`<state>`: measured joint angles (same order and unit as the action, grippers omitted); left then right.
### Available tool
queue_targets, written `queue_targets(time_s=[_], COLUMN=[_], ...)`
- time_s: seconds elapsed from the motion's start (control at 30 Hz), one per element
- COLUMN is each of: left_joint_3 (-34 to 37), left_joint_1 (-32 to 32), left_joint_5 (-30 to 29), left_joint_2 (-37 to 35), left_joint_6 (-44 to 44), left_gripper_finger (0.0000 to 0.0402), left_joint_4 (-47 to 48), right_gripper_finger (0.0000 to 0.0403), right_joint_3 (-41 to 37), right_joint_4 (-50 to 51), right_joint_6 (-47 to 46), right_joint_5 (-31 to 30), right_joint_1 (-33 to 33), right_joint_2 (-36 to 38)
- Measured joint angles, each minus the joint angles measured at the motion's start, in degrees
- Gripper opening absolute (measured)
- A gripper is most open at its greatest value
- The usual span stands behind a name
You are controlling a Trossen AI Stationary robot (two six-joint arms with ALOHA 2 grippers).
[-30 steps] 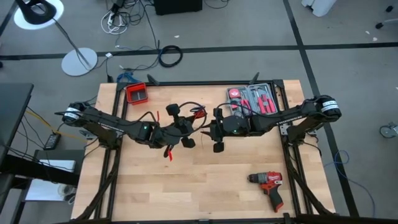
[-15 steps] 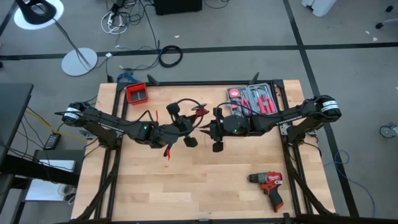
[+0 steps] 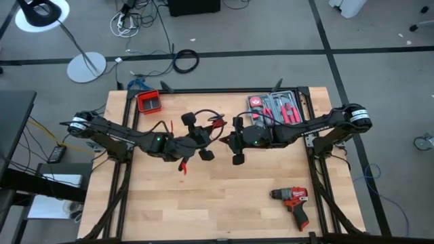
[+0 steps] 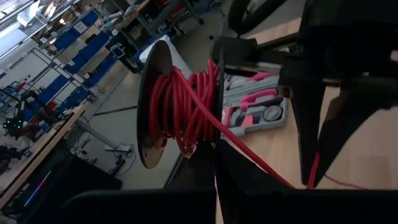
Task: Coil cords
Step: Uncoil the red wire from the black spool
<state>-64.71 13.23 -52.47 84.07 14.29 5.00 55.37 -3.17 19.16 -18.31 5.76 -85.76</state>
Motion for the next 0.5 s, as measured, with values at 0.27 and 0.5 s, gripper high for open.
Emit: queue_targets(time_s=[0.27,0.5], left_joint_3=[0.0,0.0], left_joint_1=[0.0,0.0], left_joint_5=[0.7,1.6], left_joint_2=[0.0,0.0], left_joint_6=[-5.8,-10.4], left_gripper_finger=[0.0,0.0], left_joint_4=[9.0,14.0], right_gripper_finger=[0.0001,0.0001], right_joint_3=[-0.1,0.0], right_joint_4=[1.7,4.4], right_joint_6=[0.6,1.5], right_joint_5=[-0.3,-4.1], right_joint_1=[0.4,1.4], right_joint_2=[3.4,10.6])
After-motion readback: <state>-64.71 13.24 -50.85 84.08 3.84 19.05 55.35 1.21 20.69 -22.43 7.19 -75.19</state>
